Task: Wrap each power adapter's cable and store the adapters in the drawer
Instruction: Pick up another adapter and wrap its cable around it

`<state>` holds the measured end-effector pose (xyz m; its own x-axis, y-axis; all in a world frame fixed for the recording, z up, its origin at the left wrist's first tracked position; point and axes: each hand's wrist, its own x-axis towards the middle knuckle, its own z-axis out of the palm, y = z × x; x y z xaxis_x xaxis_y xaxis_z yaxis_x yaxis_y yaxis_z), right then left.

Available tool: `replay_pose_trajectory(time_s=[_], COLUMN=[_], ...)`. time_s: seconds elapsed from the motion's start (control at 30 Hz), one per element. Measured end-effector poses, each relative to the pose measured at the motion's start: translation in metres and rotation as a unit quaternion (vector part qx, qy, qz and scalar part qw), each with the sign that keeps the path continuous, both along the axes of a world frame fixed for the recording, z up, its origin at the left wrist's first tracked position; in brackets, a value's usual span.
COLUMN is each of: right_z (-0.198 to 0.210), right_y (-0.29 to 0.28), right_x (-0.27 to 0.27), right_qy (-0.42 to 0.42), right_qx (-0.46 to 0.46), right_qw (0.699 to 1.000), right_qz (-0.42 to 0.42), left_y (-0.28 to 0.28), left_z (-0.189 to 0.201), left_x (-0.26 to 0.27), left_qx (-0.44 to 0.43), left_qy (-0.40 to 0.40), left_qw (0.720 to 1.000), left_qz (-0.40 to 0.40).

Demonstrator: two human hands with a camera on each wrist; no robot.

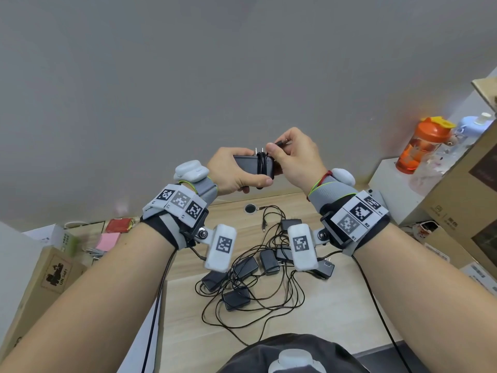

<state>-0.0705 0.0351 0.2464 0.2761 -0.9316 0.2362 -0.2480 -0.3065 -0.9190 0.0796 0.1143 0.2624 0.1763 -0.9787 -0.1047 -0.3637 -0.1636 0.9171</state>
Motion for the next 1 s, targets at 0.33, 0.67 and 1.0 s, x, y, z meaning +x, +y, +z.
replay_pose_trajectory(time_s=[0.33,0.67,1.0], right_z=[0.003,-0.011,-0.041], right_y=[0.001,0.009,0.028], right_x=[-0.004,-0.011,-0.046], right_qy=[-0.055,-0.052,-0.055], right_qx=[0.130,0.166,0.225], right_qw=[0.987,0.978,0.971], right_qz=[0.072,0.114,0.058], left_y=[0.004,0.001,-0.002], left_z=[-0.002,-0.013,-0.051], left_x=[-0.002,-0.007,-0.034], left_qx=[-0.002,-0.009,0.016], left_qy=[-0.026,-0.031,-0.024], left_qw=[0.999,0.999,0.995], left_qz=[-0.032,-0.021,-0.095])
